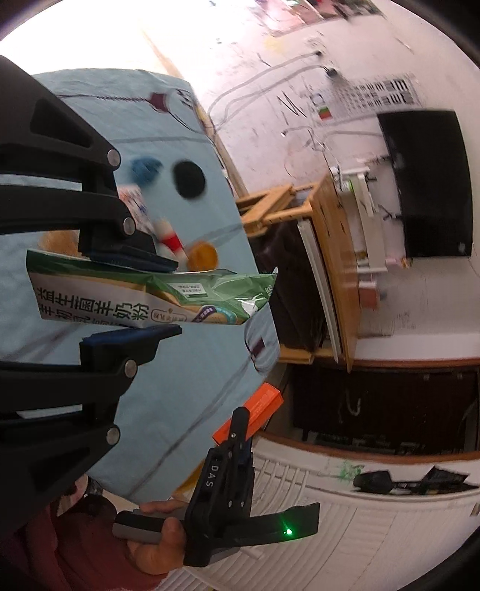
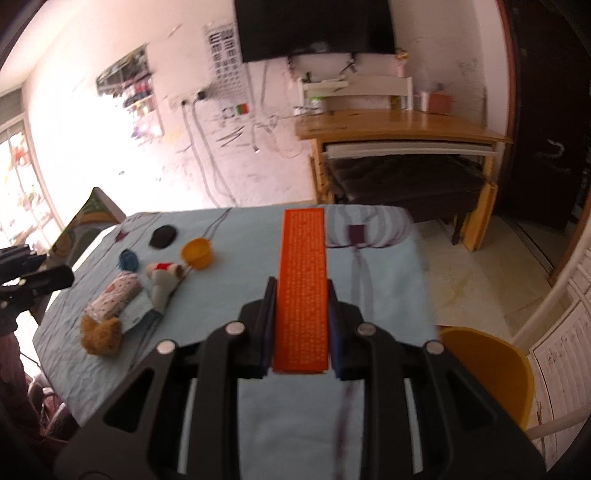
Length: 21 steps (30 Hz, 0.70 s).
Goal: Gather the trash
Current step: 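Carry both items to the orange wastebasket and open both tools to drop them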
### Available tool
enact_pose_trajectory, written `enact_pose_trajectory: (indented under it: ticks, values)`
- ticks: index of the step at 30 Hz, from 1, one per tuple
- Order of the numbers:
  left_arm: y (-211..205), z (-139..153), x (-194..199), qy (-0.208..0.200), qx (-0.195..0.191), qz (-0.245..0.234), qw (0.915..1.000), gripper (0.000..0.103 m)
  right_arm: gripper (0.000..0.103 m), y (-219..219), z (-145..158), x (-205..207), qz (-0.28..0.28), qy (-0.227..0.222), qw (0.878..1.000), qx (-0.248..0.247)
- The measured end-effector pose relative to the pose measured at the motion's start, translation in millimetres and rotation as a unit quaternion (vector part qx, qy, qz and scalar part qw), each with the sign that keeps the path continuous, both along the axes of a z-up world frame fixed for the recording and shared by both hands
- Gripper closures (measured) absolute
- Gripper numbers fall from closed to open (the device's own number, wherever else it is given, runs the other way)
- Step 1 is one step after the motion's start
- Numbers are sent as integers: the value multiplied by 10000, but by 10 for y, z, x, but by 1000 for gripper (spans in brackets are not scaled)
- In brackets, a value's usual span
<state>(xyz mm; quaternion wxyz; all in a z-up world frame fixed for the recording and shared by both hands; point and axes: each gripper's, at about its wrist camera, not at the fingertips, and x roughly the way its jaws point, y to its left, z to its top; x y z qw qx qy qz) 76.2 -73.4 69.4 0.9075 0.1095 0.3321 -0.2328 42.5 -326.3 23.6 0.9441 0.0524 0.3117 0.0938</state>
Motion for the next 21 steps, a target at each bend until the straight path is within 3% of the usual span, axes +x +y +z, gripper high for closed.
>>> enact_pose_trajectory:
  ticks: [12,21]
  values:
    - [-1405,220,0,-52,134,-925,9956,79,81,-1277,159,-414,-1164,-436,9911,483]
    - [-2318,47,74,366,222,-1438,9887,79,81,-1795,33,-479,-1657,-274,9832,716]
